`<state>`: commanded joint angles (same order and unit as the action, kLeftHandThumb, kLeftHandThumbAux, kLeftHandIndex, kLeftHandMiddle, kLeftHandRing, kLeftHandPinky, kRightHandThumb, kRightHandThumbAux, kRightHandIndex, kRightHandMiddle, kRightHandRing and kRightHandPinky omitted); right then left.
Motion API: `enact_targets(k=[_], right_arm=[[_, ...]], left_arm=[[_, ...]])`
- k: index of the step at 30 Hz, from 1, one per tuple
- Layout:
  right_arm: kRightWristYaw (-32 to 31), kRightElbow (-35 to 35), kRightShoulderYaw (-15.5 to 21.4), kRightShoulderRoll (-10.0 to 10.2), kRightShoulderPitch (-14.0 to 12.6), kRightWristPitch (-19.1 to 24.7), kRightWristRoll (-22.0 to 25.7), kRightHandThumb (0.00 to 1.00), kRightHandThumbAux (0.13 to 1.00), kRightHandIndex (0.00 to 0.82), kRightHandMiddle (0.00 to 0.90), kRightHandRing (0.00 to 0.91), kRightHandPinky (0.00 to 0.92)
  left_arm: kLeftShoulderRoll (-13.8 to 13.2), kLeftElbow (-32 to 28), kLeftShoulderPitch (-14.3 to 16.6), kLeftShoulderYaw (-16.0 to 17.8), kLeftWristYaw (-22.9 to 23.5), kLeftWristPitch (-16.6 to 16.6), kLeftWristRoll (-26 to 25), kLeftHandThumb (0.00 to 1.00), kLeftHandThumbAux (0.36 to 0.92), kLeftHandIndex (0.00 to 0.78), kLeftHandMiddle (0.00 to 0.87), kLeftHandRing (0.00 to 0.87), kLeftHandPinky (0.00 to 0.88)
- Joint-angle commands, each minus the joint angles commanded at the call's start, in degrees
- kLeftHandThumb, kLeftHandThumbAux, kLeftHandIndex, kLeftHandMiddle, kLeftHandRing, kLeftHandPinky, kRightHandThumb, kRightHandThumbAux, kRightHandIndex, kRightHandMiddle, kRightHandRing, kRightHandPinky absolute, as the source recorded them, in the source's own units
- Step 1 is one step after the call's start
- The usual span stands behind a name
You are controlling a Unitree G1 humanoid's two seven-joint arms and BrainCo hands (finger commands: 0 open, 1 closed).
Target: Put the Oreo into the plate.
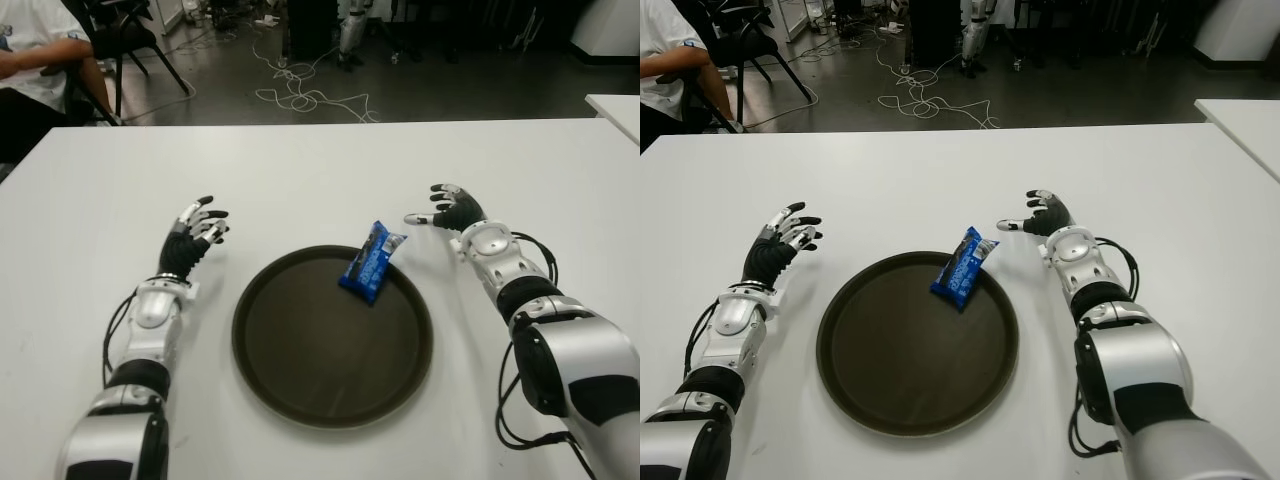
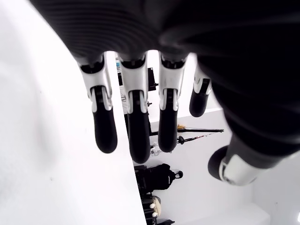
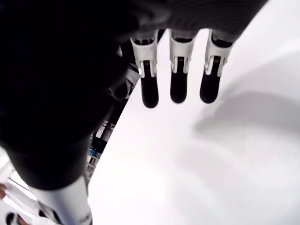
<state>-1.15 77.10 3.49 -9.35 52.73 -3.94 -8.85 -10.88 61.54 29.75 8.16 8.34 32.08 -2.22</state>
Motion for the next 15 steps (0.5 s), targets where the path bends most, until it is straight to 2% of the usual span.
enact_targets(k=[7, 15], right_arm=[[-2.6, -0.7, 4.7, 0.6, 0.7, 2.0, 5.0, 0.000, 0.830, 0.209, 0.258, 0.296, 0.352], [-3.9, -0.9, 9.7, 1.3, 1.4, 5.8, 10.2, 0.000, 0.830, 0.182, 0.238, 0.281, 0.341]], left_arm=[[0.0, 0.4, 0.2, 0.1, -0.1, -0.1, -0.1, 0.264, 0.636, 0.160, 0.310, 0.346, 0.379], [0.3, 0.8, 0.1, 0.2, -0.5, 0.3, 0.0, 0.276, 0.640, 0.157, 0.310, 0.341, 0.374]])
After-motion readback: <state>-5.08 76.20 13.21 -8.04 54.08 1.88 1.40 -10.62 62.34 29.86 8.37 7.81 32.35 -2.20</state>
